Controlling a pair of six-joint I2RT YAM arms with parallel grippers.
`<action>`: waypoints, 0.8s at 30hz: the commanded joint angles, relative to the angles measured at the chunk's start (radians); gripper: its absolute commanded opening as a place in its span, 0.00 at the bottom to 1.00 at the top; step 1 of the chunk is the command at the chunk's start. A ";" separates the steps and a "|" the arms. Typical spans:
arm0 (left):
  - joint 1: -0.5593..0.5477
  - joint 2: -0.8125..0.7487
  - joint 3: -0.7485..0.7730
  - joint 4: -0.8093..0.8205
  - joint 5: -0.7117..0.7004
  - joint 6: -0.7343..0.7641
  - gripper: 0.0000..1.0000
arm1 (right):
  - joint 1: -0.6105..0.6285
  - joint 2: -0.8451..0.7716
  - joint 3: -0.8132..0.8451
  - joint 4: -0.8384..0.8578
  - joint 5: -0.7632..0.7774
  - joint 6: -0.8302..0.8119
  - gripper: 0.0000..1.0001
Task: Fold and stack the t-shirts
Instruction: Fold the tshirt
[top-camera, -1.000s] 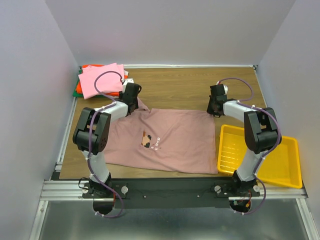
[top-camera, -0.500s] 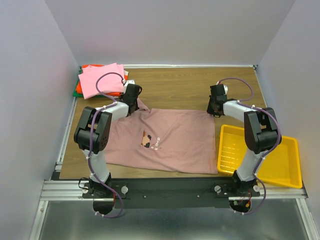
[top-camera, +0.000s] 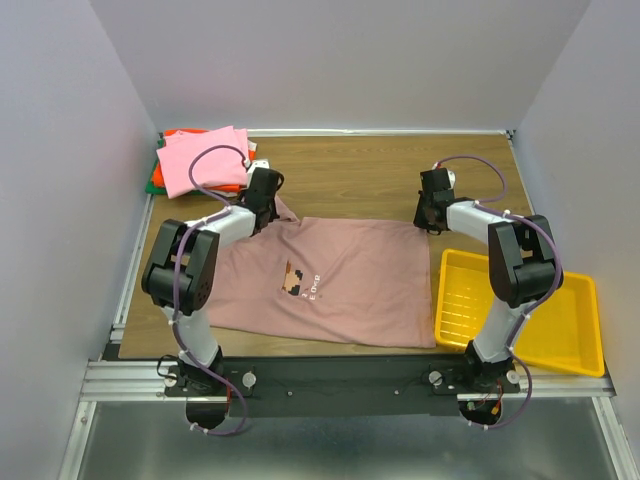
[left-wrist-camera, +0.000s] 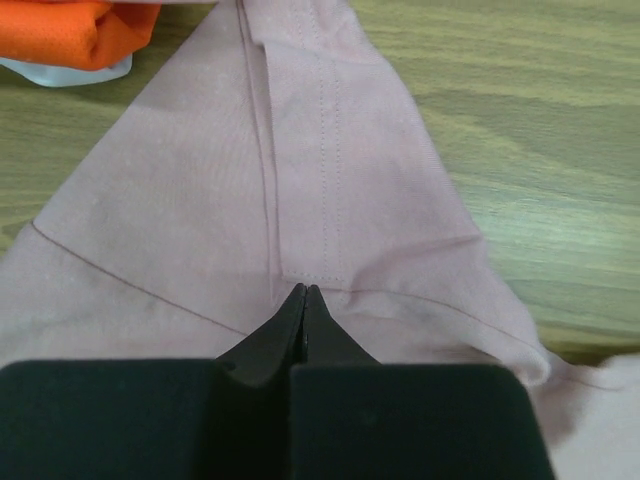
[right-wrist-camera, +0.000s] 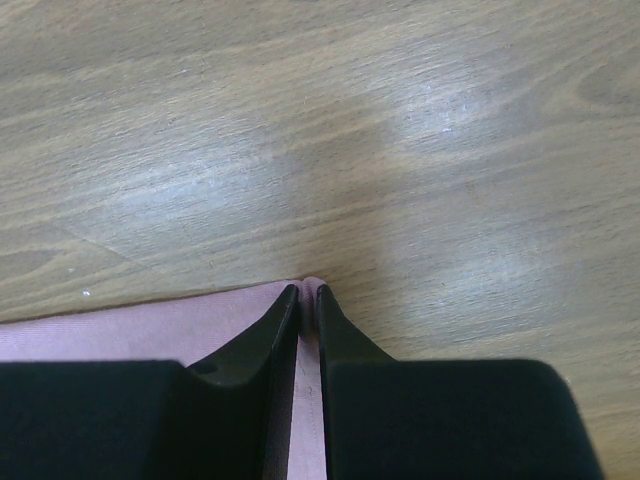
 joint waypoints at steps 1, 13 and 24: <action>-0.029 -0.114 -0.013 0.002 -0.005 -0.026 0.00 | -0.006 0.020 -0.002 -0.056 -0.030 -0.012 0.18; -0.029 0.008 0.049 -0.093 -0.115 -0.036 0.20 | -0.004 -0.003 -0.015 -0.056 -0.039 -0.014 0.18; -0.008 0.026 0.075 -0.122 -0.109 -0.036 0.47 | -0.004 -0.020 -0.019 -0.057 -0.054 -0.012 0.19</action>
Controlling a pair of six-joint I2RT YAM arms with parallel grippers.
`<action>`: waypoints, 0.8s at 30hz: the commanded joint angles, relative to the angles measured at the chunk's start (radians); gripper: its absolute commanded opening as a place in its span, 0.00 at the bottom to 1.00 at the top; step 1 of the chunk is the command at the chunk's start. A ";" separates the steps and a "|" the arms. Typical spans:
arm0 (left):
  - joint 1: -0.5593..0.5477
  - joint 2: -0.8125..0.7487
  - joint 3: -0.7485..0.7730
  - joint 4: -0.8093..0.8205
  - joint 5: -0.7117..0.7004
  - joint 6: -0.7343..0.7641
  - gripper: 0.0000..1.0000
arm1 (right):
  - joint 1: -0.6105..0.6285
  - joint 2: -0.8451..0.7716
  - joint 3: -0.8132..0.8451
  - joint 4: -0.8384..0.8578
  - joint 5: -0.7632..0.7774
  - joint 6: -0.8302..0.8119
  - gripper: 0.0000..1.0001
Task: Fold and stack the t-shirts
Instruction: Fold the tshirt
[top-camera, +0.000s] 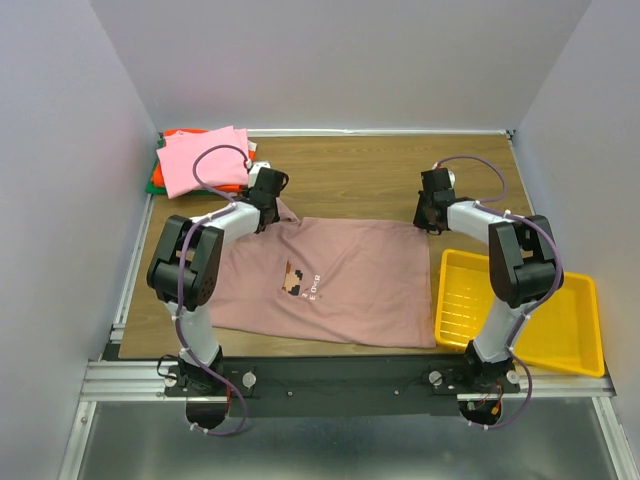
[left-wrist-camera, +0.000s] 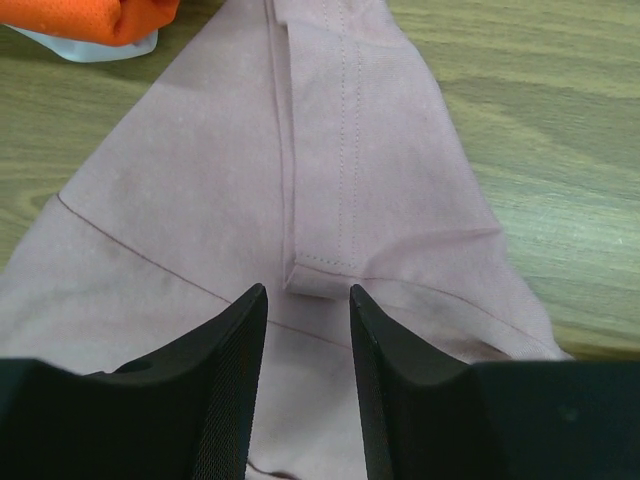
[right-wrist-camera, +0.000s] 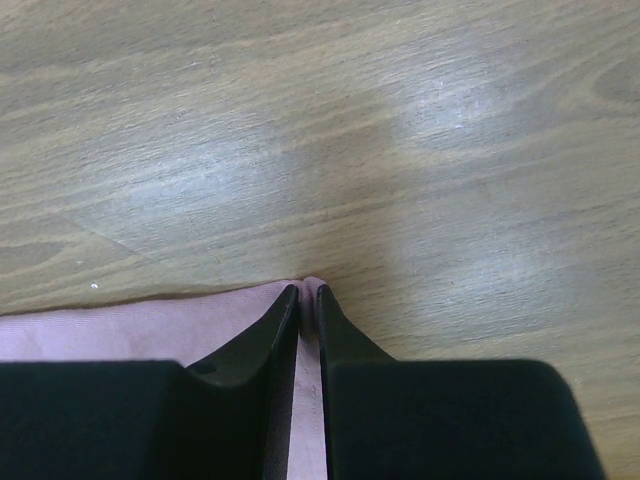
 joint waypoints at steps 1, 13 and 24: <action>0.018 0.023 0.026 -0.014 -0.021 -0.004 0.47 | -0.004 -0.020 -0.020 -0.054 -0.031 -0.012 0.19; 0.019 0.056 0.022 0.023 0.058 0.011 0.36 | -0.006 -0.026 -0.020 -0.054 -0.036 -0.012 0.19; 0.019 0.060 0.017 0.024 0.065 0.011 0.09 | -0.006 -0.032 -0.023 -0.055 -0.037 -0.012 0.19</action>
